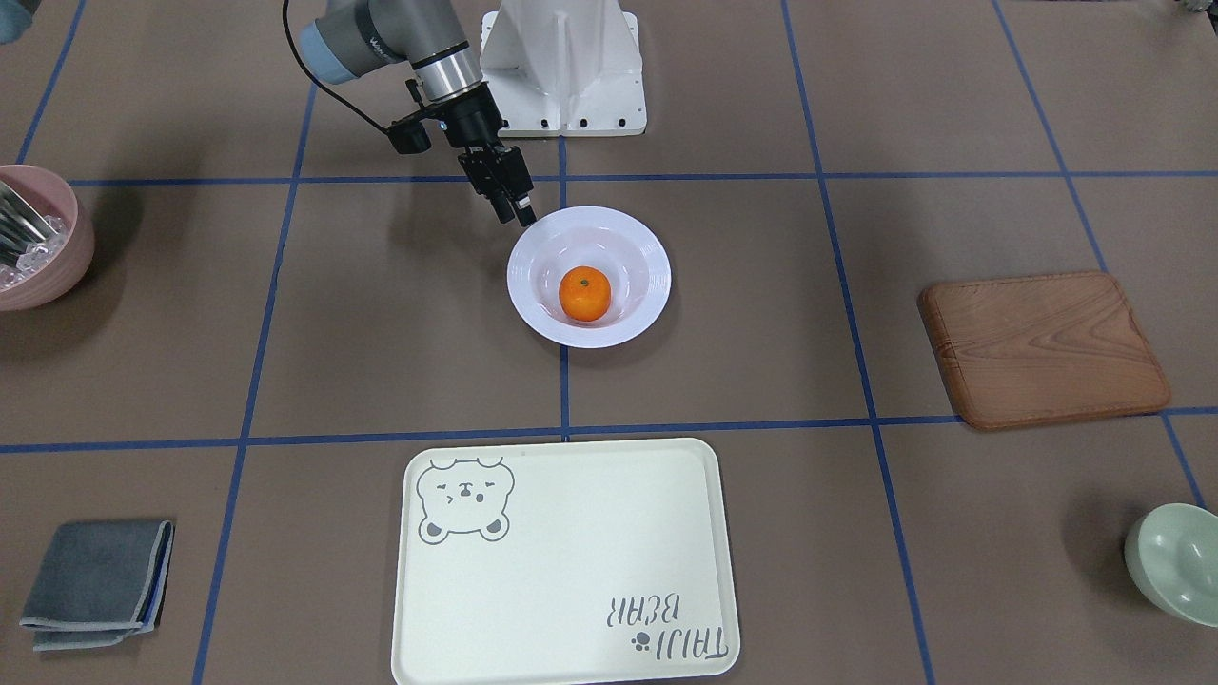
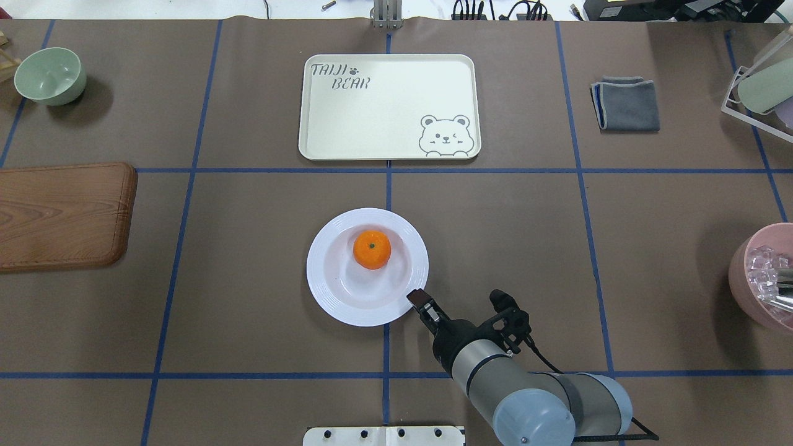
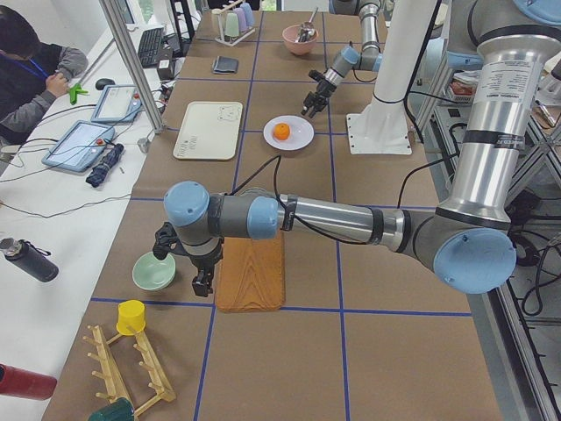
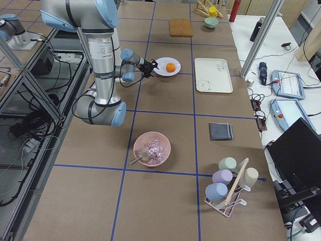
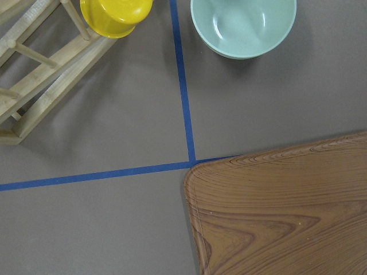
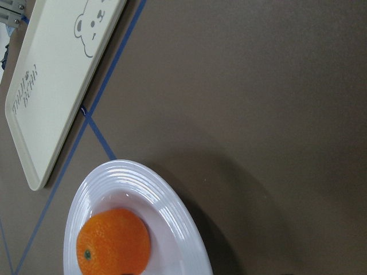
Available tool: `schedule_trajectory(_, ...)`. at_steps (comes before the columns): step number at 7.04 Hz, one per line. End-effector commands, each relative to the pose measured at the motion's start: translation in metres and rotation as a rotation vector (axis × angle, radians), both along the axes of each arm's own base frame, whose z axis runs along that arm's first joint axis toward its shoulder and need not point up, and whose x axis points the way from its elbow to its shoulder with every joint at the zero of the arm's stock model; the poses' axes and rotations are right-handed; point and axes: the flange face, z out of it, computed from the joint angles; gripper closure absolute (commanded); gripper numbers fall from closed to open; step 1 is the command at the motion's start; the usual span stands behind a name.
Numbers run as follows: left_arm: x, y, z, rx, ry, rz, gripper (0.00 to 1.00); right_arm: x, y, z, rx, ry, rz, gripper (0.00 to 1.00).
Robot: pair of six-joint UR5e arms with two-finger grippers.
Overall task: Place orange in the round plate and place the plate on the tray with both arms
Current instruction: 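Grasp the white plate rim with the right gripper and lift it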
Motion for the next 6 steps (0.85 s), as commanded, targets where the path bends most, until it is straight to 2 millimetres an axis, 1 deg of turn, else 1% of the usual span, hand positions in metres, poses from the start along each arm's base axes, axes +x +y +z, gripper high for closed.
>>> schedule_trajectory(1, -0.001, 0.000, -0.001, 0.002, 0.002, -0.002, 0.01, -0.018, 0.002, -0.003, 0.003, 0.005, 0.005, 0.46)
schedule_trajectory(2, -0.001, 0.004, 0.004, -0.005, 0.002, -0.001, 0.01, -0.019, 0.002, -0.004, -0.010, -0.006, 0.010, 0.60)
schedule_trajectory(3, 0.000, 0.005, 0.004, -0.002, 0.002, 0.000, 0.01, -0.020, 0.001, -0.012, -0.013, -0.021, 0.013, 0.68)
schedule_trajectory(5, 0.000, 0.004, 0.003, 0.000, 0.002, 0.000, 0.01, -0.018, -0.007, -0.013, -0.019, -0.027, 0.027, 0.70)
schedule_trajectory(6, -0.001, 0.005, 0.004, -0.001, 0.002, -0.001, 0.01, -0.020, -0.013, -0.016, -0.018, -0.029, 0.037, 0.71)
